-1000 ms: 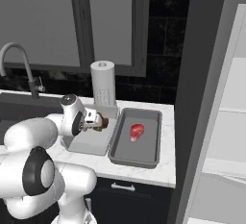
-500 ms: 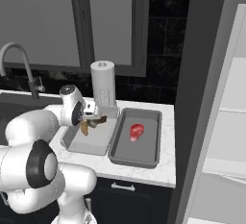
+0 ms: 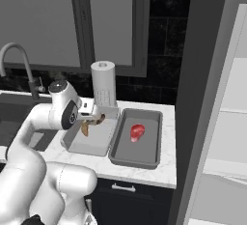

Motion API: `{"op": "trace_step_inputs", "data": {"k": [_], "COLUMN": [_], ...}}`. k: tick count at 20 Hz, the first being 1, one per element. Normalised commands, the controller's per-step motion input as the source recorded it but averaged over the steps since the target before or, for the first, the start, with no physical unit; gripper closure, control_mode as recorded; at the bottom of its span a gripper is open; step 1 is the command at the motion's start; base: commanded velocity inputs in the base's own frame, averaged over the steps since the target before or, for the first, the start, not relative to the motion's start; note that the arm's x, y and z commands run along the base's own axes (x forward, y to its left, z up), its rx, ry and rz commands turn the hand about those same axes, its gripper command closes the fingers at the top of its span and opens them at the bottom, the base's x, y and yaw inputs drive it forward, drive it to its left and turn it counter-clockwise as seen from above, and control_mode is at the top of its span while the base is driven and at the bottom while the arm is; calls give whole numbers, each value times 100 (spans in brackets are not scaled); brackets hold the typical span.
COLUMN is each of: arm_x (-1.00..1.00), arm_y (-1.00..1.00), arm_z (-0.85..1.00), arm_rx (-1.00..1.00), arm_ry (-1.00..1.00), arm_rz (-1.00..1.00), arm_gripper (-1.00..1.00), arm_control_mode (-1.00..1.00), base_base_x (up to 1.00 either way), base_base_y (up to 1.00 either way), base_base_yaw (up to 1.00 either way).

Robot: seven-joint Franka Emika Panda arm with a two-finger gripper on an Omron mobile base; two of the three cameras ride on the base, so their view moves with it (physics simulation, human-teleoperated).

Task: Place one sweet potato and one steak in each tupperware on the nearby counter, to pack two identical lunches.

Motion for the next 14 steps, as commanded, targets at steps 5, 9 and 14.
{"op": "trace_step_inputs", "data": {"k": [5,9,14], "arm_x": [-88,-98,-80], "arm_y": [-12,-26,-27], "arm_z": [56,31,3], "arm_rx": [0,0,0], "arm_ry": [-7,-12,-15], "arm_rz": [-1,0,0], "arm_gripper": [-100,-100,-100], "arm_control_mode": [-100,-100,100], "base_base_x": [0,0,-20], "base_base_y": [0,0,-3], "base_base_yaw": [0,0,0]}}
